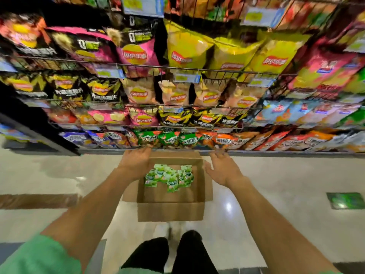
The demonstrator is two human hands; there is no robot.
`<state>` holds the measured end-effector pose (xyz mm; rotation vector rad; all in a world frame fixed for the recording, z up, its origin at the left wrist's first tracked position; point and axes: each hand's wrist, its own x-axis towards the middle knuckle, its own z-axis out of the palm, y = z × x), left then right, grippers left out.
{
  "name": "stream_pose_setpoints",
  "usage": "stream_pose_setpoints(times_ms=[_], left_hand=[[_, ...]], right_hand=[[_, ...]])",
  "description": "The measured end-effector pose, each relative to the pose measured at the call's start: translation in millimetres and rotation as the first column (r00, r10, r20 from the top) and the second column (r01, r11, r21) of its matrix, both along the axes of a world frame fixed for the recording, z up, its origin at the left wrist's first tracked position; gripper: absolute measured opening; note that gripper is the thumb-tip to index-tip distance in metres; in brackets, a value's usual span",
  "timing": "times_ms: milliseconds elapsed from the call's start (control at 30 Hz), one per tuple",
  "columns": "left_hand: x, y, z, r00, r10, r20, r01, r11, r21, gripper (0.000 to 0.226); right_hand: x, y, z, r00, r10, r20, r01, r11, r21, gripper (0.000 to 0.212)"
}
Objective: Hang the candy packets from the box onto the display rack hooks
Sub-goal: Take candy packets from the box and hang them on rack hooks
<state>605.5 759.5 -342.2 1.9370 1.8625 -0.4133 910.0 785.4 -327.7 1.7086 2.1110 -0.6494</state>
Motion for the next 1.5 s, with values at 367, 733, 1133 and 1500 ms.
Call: stream_pose_setpoints(times_ms=[367, 733, 1133, 1500], left_hand=[[40, 58, -219, 0.957, 0.267, 0.117, -0.243, 0.952, -0.183, 0.046], [35, 48, -609, 0.842, 0.505, 0.191, -0.412, 0.83, -0.377, 0.051], [66, 41, -754, 0.434, 0.821, 0.371, -0.646, 0.57, -0.507, 0.059], [66, 41, -748, 0.416, 0.749, 0.515, -0.616, 0.649, -0.447, 0.027]], right_hand=[[12, 77, -244, 0.999, 0.023, -0.049, -0.031, 0.986, -0.164, 0.061], [3, 78, -613, 0.984, -0.153, -0.087, 0.13, 0.965, -0.23, 0.058], [-7, 116, -767, 0.695, -0.662, -0.28, 0.668, 0.739, -0.089, 0.067], [-1, 100, -758, 0.572, -0.739, -0.356, 0.719, 0.661, -0.217, 0.044]])
